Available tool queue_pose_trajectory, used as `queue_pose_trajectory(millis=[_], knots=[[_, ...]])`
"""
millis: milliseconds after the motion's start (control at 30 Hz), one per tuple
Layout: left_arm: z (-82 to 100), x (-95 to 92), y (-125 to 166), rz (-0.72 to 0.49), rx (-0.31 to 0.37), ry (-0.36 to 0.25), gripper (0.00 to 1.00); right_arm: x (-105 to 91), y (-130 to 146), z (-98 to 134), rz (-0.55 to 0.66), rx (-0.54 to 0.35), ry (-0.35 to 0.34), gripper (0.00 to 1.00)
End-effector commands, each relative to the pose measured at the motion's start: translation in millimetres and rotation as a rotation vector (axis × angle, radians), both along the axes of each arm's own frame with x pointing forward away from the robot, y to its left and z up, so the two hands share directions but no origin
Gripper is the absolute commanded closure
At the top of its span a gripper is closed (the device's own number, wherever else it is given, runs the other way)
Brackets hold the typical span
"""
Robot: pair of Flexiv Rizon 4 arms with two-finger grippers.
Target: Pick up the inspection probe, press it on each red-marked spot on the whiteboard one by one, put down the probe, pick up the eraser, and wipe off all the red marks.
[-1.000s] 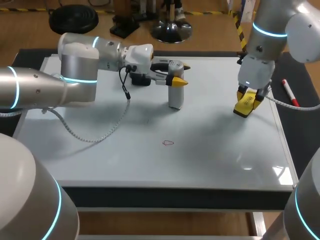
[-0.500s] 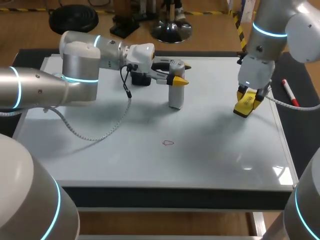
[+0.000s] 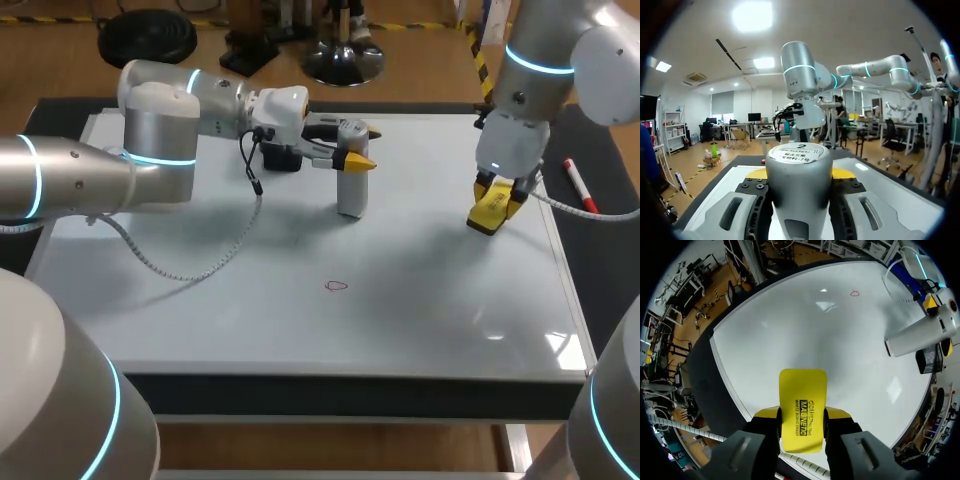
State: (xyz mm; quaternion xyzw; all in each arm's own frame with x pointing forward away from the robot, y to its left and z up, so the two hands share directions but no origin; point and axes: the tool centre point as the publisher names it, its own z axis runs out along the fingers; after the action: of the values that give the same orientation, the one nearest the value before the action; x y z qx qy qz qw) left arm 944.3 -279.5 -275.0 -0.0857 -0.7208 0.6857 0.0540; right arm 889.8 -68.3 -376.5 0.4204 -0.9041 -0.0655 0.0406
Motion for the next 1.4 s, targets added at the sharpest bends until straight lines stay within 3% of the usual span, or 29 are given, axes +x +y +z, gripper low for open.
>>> queue_pose_trajectory(millis=[33,267,567,1033,1400], knots=[[7.3,3.4,2,-0.019,0.004,-0.005,1.00,0.2,-1,0,0.002,-0.003,-0.001,1.00],[22.6,10.7,10,-0.071,0.000,0.014,1.00,0.2,-1,0,0.002,-0.003,-0.001,1.00],[47.4,27.8,19,-0.181,0.024,-0.004,1.00,0.2,-1,0,0.002,-0.003,-0.001,1.00],[90.1,66.3,16,-0.271,0.044,-0.047,1.00,0.2,-1,0,0.002,-0.003,-0.001,1.00],[105.5,96.2,18,-0.324,0.081,-0.073,1.00,0.2,-1,0,0.002,-0.003,-0.001,1.00]])
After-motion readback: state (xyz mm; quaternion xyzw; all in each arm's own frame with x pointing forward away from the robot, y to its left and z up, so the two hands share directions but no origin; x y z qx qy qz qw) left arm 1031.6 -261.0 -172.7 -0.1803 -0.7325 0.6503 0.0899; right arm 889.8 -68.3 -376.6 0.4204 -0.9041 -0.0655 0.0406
